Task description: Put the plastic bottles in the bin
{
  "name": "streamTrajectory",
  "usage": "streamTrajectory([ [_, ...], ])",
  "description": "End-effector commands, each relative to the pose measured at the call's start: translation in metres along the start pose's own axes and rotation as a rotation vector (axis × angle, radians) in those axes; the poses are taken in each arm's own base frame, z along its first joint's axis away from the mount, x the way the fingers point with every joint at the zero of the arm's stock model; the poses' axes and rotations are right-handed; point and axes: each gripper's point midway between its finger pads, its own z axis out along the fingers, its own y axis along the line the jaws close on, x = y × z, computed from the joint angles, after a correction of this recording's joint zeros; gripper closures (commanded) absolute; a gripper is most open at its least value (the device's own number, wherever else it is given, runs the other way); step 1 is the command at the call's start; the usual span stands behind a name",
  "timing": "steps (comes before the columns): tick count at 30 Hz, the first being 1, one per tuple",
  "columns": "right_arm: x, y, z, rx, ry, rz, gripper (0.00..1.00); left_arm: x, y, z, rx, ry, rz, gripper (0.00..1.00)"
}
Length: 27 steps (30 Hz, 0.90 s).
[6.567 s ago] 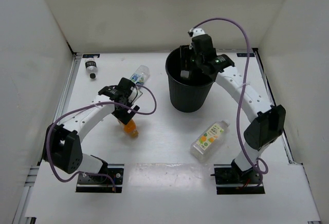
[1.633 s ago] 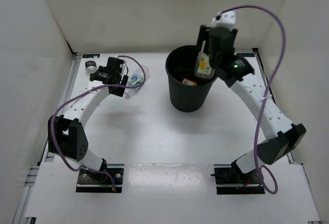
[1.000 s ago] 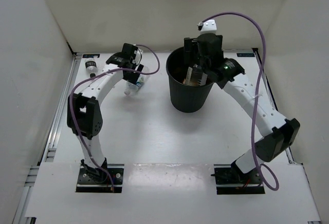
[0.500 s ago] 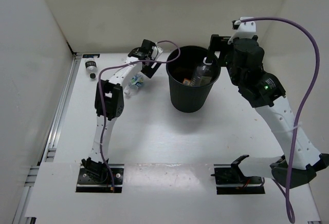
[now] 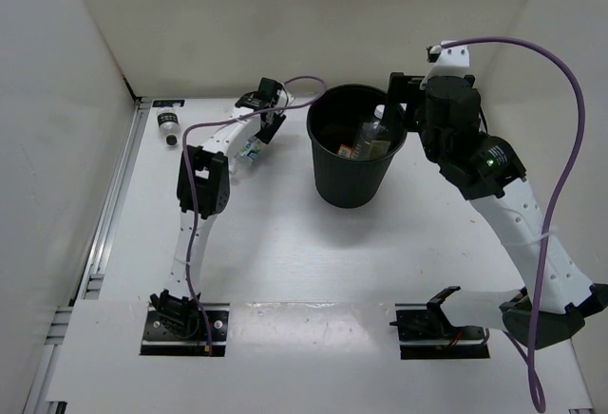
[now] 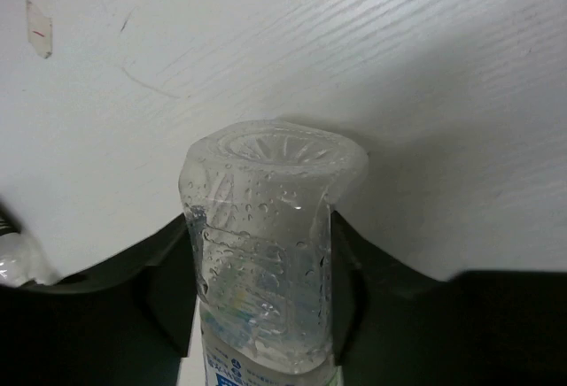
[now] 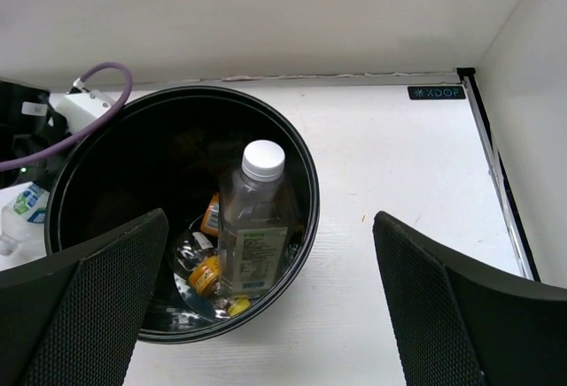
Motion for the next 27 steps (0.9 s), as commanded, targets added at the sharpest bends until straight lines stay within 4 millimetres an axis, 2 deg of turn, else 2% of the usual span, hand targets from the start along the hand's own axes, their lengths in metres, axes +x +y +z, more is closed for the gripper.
streamTrajectory([
  [1,-0.020,-0.010,-0.015,0.018,-0.056,0.059,0.00,-0.031,0.036,-0.066,-0.044,-0.111,-0.051,0.90],
  [3,-0.025,-0.013,-0.022,0.014,-0.072,0.099,0.00,-0.047,0.051,-0.094,-0.076,-0.171,-0.080,0.90],
  [4,-0.020,-0.012,-0.019,0.016,-0.061,0.092,0.00,-0.057,0.062,-0.119,-0.093,-0.219,-0.094,0.90],
  [6,-0.014,-0.015,-0.024,0.016,-0.058,0.117,0.00,-0.072,0.082,-0.152,-0.143,-0.285,-0.131,0.90],
  [7,-0.012,-0.018,-0.025,0.031,-0.060,0.125,0.00,-0.089,0.099,-0.186,-0.176,-0.363,-0.170,0.90],
  [8,-0.013,-0.025,-0.030,0.049,-0.070,0.139,0.00,-0.100,0.101,-0.204,-0.182,-0.410,-0.185,0.90],
  [9,-0.004,-0.026,-0.029,0.061,-0.058,0.152,0.00,-0.112,0.102,-0.225,-0.188,-0.461,-0.220,0.89],
  [10,0.000,-0.027,-0.030,0.062,-0.053,0.159,0.00,-0.133,0.113,-0.266,-0.201,-0.583,-0.262,0.88],
  [12,0.007,-0.033,-0.035,0.074,-0.052,0.179,0.00,-0.156,0.109,-0.307,-0.165,-0.720,-0.291,0.90],
  [13,0.019,-0.034,-0.034,0.080,-0.028,0.182,0.00,-0.169,0.099,-0.330,-0.132,-0.794,-0.320,0.90],
  [14,0.021,-0.035,-0.036,0.080,-0.030,0.193,0.00,-0.178,0.102,-0.360,-0.120,-0.877,-0.346,0.90],
  [16,0.028,-0.038,-0.039,0.085,-0.012,0.197,0.00,-0.197,0.097,-0.401,-0.082,-0.999,-0.377,0.90],
  [17,0.030,-0.039,-0.041,0.085,-0.012,0.207,0.00,-0.210,0.084,-0.427,-0.047,-1.068,-0.368,0.90],
  [19,0.034,-0.042,-0.044,0.087,-0.006,0.202,0.00,-0.223,0.052,-0.439,0.062,-1.118,-0.306,0.87],
  [20,0.031,-0.045,-0.048,0.092,-0.020,0.222,0.00,-0.227,0.021,-0.434,0.143,-1.106,-0.267,0.85],
  [21,0.039,-0.045,-0.046,0.098,-0.001,0.219,0.00,-0.227,0.005,-0.437,0.194,-1.110,-0.236,0.83],
  [23,0.041,-0.050,-0.053,0.108,-0.007,0.247,0.00,-0.228,-0.040,-0.437,0.353,-1.100,-0.189,0.80],
  [24,0.044,-0.049,-0.051,0.110,-0.001,0.255,0.00,-0.226,-0.055,-0.430,0.399,-1.075,-0.175,0.80],
  [25,0.046,-0.054,-0.055,0.122,0.004,0.261,0.00,-0.225,-0.071,-0.431,0.457,-1.072,-0.152,0.79],
  [26,0.044,-0.055,-0.059,0.118,-0.007,0.278,0.00,-0.224,-0.092,-0.423,0.499,-1.047,-0.125,0.77],
  [27,0.043,-0.055,-0.059,0.118,-0.008,0.288,0.00,-0.223,-0.102,-0.423,0.519,-1.041,-0.112,0.76],
])
